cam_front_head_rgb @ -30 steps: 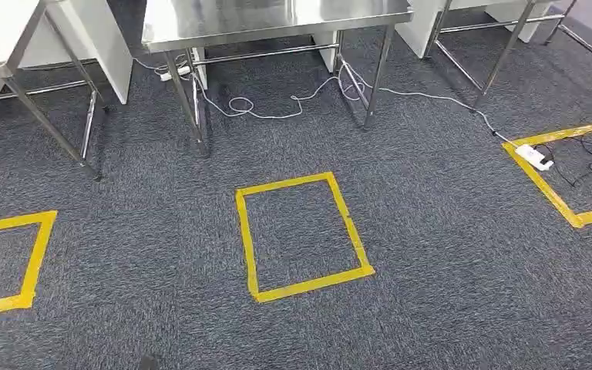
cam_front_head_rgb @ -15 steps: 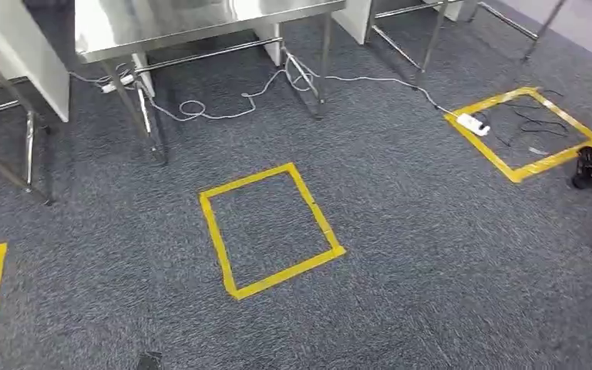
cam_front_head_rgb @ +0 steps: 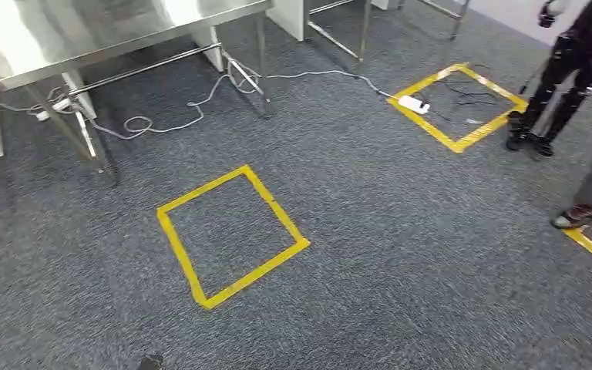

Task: Take the parts from the cabinet and place them on the table.

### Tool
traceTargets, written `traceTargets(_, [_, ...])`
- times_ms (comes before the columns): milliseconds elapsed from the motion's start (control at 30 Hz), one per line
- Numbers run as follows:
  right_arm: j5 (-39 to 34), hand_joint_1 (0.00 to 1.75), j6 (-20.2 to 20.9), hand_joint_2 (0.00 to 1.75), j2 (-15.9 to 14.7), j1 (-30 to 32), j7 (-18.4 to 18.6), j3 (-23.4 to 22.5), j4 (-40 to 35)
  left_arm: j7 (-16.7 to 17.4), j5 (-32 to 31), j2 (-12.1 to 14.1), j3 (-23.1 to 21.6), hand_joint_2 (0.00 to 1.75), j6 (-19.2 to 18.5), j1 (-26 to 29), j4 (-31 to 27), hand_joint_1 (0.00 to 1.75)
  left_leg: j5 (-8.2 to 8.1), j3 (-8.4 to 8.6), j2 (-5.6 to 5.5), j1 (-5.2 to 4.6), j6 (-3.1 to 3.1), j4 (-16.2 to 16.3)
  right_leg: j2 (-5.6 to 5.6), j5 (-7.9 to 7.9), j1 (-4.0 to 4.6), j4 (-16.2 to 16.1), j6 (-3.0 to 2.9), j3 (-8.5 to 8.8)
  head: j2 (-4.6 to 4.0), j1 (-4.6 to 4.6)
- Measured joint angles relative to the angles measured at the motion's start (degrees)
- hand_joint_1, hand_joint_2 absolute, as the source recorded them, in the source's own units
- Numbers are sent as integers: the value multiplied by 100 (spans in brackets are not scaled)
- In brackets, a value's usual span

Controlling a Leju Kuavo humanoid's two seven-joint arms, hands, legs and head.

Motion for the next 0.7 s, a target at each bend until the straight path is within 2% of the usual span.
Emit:
traceTargets(33, [2,0,9,175,16,-28,0,0,2,0,-4,-2,-2,0,-2,5,9,0,-7,-18,21,6,17,-18,47,34,75,7,53,-23,0,26])
traceTargets(67, [2,0,13,175,8,-24,4,0,4,-4,-7,6,-2,0,-2,-7,7,0,3,-14,108,-33,22,-18,118,56,9,6,86,-64,0,0])
traceTargets(100, [2,0,15,175,-11,-6,4,0,4,-4,0,0,-2,0,-2,-21,9,0,11,-27,145,-44,38,-23,183,80,-6,-14,121,-79,0,-13])
traceTargets(133, [7,0,20,175,2,14,7,0,7,-4,7,2,0,0,-2,-26,4,0,63,-18,215,-60,85,-84,246,139,1,-73,174,-85,0,-11])
traceTargets(167, [15,0,22,175,-7,26,11,0,9,-7,7,-7,0,0,-2,-26,4,0,192,63,326,13,97,-307,231,167,76,-76,190,-94,0,-7])
traceTargets(200, [20,0,31,175,-9,35,24,0,9,-9,9,-16,0,0,-2,-29,4,0,266,97,408,7,43,-412,-136,51,80,91,142,-234,0,0])
traceTargets(233, [26,0,37,175,-18,8,26,0,11,-18,11,-22,0,0,0,-18,4,0,308,68,471,4,64,-436,-343,-170,88,428,90,-403,0,40])
traceTargets(300, [41,0,44,175,-44,-26,39,0,9,-20,11,-22,0,0,9,10,9,0,325,9,669,-14,20,-436,-488,-568,53,1298,67,-800,0,44])
traceTargets(333, [46,0,63,175,-42,-27,42,0,9,-20,9,-24,0,0,15,14,9,0,339,-27,757,-14,-2,-433,-514,-695,36,1658,103,-942,0,52])
traceTargets(367, [46,0,66,175,-42,-14,42,0,11,-20,9,-24,0,0,15,15,9,0,356,-54,846,-10,-30,-431,-535,-692,14,1715,164,-922,0,53])
traceTargets(400, [46,0,68,175,-42,-1,46,-2,11,-20,9,-33,0,0,15,14,11,0,365,-71,924,-4,-53,-427,-560,-612,-13,1488,237,-747,0,52])
traceTargets(433, [46,0,68,175,-48,3,46,0,9,-20,7,-37,0,0,15,14,11,0,365,-86,999,6,-79,-412,-619,-478,-38,1046,317,-457,0,57])
traceTargets(467, [46,0,66,175,-62,-5,46,0,9,-20,7,-40,0,0,15,14,11,0,358,-102,1076,17,-115,-377,-725,-330,-70,489,389,-103,0,50])
traceTargets(500, [46,0,68,175,-59,-21,46,0,11,-20,7,-40,0,0,15,7,9,0,327,-110,1148,-10,-180,-296,-1032,-268,-100,1,429,216,0,57])
traceTargets(533, [48,0,79,175,-48,-65,50,0,9,-20,7,-26,0,0,17,12,7,0,263,-180,1224,-42,-257,-214,-1088,-265,-34,-37,356,222,0,66])
traceTargets(567, [48,0,81,175,-51,-62,50,0,7,-20,4,-24,0,0,20,10,9,0,254,-169,1273,-41,-283,-198,-958,-242,-62,-24,279,194,0,2])
traceTargets(633, [50,0,85,175,-57,3,52,-2,9,-22,4,-31,0,0,22,-11,9,0,271,-131,1394,1,-319,-193,-845,-233,-24,2,213,167,0,2])
traceTargets(667, [50,0,85,175,-57,14,59,-4,9,-22,4,-35,0,0,22,-10,9,0,259,-140,1423,35,-338,-159,-772,-207,-57,-11,165,167,0,2])
traceTargets(700, [48,0,85,175,-48,25,59,-4,9,-22,2,-33,0,0,22,-9,9,0,97,-179,1060,84,-397,-37,-709,-182,-70,-11,124,151,0,-8])
